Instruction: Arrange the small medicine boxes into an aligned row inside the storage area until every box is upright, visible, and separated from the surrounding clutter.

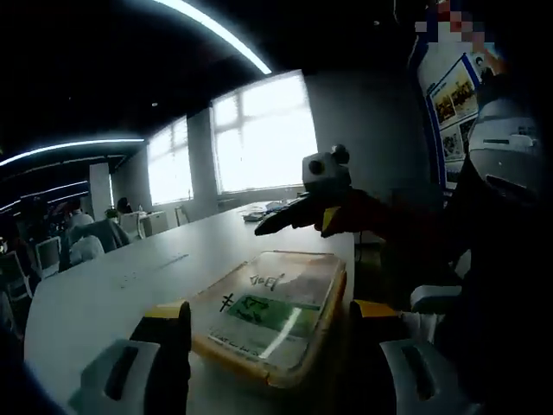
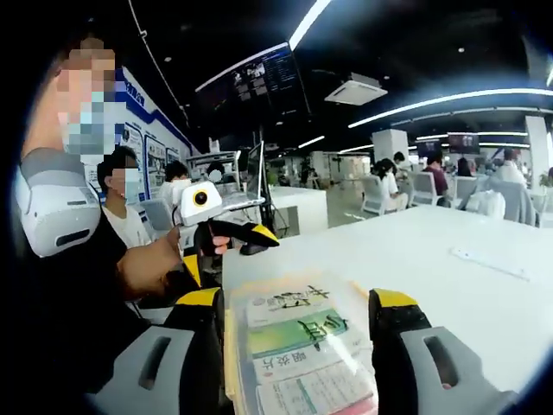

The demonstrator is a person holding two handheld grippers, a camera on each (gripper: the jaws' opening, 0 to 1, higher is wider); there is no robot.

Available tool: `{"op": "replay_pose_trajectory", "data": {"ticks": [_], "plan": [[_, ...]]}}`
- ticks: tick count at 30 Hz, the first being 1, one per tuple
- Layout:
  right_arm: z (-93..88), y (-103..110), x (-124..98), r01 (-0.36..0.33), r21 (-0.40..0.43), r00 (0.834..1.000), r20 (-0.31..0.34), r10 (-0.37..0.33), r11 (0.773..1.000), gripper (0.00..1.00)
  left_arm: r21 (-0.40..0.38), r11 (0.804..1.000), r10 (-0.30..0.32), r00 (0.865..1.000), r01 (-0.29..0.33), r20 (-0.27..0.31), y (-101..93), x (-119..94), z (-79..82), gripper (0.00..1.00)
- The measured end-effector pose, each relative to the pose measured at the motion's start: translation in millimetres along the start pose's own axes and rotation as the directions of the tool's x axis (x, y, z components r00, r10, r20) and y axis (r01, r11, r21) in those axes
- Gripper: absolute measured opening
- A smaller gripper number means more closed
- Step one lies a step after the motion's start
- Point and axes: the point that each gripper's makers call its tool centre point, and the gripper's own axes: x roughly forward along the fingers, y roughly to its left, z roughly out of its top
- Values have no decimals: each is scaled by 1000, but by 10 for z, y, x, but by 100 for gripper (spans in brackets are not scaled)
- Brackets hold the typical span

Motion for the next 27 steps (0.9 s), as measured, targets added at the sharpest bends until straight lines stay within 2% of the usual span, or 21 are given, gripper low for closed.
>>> {"op": "replay_pose_trajectory", "data": {"ticks": [3,4,6,11,15,17,19,20,22,24,27], "plan": [[8,29,-82,10,13,1000,18,-11,1000,69,-4,1000,7,1000,-7,-12,21,18,-28,75],[4,24,-119,33,12,999,21,-33,999,69,1,1000,12,1000,-12,-23,17,24,-38,76],[-21,23,-191,66,10,998,20,-66,998,71,53,997,63,997,-61,-39,70,13,-42,76],[-132,26,-354,127,27,992,18,-127,992,69,22,999,48,998,-48,-34,22,12,-62,79],[-234,32,-462,178,21,984,12,-178,984,71,37,996,78,994,-76,-82,62,-22,-222,79],[-280,24,-499,193,47,980,27,-195,980,73,31,996,82,993,-80,-84,68,-43,-263,79],[-319,1,-541,216,83,974,53,-221,973,75,5,997,81,995,-81,-57,69,-57,-247,80],[-327,-45,-577,250,93,964,68,-256,964,76,1,997,80,995,-80,-57,73,-63,-259,80],[-293,-159,-693,335,87,932,118,-343,938,79,5,996,93,992,-93,-84,99,-76,-318,81],[-285,-93,-753,314,83,937,136,-323,946,79,19,995,98,991,-96,-95,104,-84,-345,84],[-287,-37,-791,305,85,937,154,-314,949,81,26,996,91,993,-89,-76,79,-104,-313,84]]}}
